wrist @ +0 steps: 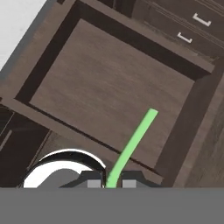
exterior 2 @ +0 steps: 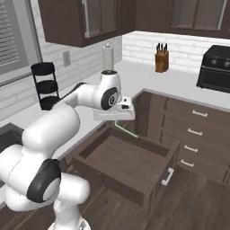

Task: Take a straw from the drawer in front and place it inside the glass cup on the dining counter.

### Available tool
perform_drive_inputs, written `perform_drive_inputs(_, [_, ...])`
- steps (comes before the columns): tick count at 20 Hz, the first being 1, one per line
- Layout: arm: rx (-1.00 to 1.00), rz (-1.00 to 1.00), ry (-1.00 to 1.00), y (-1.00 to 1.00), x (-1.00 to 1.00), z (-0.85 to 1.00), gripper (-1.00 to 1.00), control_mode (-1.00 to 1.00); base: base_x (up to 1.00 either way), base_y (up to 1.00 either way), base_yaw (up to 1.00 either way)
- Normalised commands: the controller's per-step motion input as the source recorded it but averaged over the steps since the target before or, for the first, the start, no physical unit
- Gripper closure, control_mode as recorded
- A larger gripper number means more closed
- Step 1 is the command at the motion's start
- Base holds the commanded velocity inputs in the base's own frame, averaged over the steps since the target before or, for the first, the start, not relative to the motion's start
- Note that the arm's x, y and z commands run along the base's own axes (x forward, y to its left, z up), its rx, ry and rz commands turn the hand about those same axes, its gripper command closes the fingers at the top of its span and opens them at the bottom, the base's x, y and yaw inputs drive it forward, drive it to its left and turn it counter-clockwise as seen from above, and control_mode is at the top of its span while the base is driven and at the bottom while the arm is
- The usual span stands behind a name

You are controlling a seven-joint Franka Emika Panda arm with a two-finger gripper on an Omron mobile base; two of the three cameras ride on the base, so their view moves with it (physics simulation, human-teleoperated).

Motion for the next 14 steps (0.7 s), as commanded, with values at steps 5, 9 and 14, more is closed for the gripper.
perform_drive_inputs(5, [0.0,0.0,0.0,0.0,0.0,0.0,1.0,1.0,-1.0,-0.13,-0.25])
perform_drive_inputs(9, [0.0,0.0,0.0,0.0,0.0,0.0,1.0,1.0,-0.49,-0.07,-0.73])
perform_drive_inputs(14, [0.0,0.0,0.0,0.0,0.0,0.0,1.0,1.0,0.0,-0.07,-0.93])
